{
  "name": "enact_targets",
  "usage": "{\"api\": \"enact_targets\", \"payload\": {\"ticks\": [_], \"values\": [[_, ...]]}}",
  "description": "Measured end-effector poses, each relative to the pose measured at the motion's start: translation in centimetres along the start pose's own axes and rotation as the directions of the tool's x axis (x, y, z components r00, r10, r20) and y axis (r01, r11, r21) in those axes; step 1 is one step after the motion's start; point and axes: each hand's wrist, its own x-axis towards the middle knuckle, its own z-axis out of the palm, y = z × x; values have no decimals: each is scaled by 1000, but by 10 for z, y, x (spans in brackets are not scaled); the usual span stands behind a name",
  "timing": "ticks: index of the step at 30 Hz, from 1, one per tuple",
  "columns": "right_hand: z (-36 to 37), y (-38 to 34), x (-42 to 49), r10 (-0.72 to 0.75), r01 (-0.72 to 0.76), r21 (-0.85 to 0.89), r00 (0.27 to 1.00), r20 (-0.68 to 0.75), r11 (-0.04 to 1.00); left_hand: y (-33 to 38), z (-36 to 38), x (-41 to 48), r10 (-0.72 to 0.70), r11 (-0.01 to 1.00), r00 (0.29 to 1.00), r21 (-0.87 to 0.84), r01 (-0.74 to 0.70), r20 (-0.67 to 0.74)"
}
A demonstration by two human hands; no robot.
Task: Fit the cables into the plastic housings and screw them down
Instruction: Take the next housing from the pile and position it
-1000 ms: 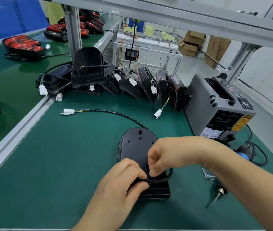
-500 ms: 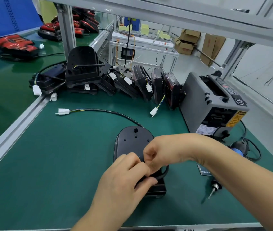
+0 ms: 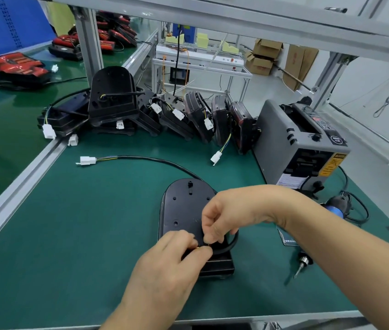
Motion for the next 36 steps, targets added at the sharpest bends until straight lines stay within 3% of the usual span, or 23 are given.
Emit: {"api": "enact_targets", "payload": {"ticks": [16, 19, 21, 24, 27, 29, 33, 34, 36], "values": [[7, 4, -3, -13, 16, 74, 999, -41, 997, 4, -3, 1, -35, 998, 999, -59, 34, -10], [10, 9, -9, -15, 27, 123, 995, -95, 992, 4, -3, 0, -47, 998, 999, -46, 47, -4], [11, 15, -13, -4, 45, 196, 978, -207, 980, 4, -2, 0, -45, 998, 999, -36, 44, -5], [5, 39, -25, 156, -29, 246, 841, -518, 969, 4, -2, -1, -38, 999, 999, -34, 37, -7], [-12, 85, -48, 364, -439, 93, 589, -722, 894, 3, -3, 1, -30, 999, 1000, -32, 29, -3], [-20, 116, -68, 511, -632, 121, 484, -711, 766, 4, -4, 2, -31, 998, 1000, -47, 31, 0], [-21, 158, -95, 707, -786, 133, 450, -546, 603, 4, -5, 2, -28, 998, 1000, -61, 28, -9], [-19, 167, -99, 677, -750, 134, 486, -553, 648, 4, -5, 2, -28, 998, 1000, -62, 27, -11], [-13, 176, -99, 673, -608, 331, 502, -544, 722, 3, -5, 2, -24, 998, 1000, -59, 23, -18]]}}
